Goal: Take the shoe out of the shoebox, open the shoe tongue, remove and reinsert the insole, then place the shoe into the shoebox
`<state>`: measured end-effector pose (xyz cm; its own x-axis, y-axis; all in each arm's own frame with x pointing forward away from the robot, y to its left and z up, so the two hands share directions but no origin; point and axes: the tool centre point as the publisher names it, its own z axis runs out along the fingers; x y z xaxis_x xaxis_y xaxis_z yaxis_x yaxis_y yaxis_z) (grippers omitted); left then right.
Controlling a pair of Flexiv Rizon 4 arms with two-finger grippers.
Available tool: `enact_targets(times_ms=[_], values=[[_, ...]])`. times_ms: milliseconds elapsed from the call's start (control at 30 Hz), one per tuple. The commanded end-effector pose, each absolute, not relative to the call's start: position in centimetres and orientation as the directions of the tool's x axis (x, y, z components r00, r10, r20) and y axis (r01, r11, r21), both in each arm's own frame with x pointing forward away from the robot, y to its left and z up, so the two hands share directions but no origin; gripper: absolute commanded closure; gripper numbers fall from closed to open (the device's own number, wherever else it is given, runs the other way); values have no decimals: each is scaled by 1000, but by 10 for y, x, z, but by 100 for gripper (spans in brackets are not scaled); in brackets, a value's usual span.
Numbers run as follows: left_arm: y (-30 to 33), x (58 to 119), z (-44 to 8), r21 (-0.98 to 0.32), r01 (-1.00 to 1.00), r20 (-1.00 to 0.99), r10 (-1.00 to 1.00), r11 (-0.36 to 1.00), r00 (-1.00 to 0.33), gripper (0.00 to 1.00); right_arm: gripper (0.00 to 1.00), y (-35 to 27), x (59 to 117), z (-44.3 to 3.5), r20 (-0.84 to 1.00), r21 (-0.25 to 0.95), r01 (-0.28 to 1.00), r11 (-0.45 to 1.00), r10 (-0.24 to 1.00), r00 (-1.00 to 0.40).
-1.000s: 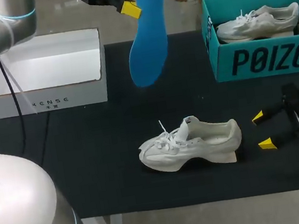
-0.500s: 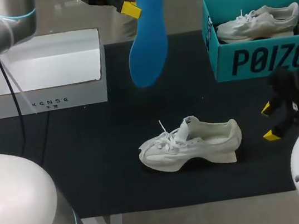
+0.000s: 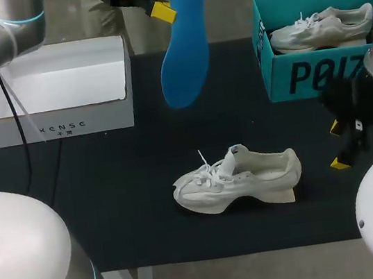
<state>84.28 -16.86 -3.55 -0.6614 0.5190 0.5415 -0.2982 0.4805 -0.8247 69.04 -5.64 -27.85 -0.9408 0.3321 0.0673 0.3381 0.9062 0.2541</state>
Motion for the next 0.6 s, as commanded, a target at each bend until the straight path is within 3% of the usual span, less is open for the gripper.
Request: enact_targets(times_ms=[33,600], values=[[-169,842,-36,-826,-298,540,518,479,-663,100,0,-55,697,-275,74,187,332,925,324,-943],[-168,836,-32,-824,-308,543,508,475,-668,100,0,-50,696,-272,90,169,314,934,303,-949]])
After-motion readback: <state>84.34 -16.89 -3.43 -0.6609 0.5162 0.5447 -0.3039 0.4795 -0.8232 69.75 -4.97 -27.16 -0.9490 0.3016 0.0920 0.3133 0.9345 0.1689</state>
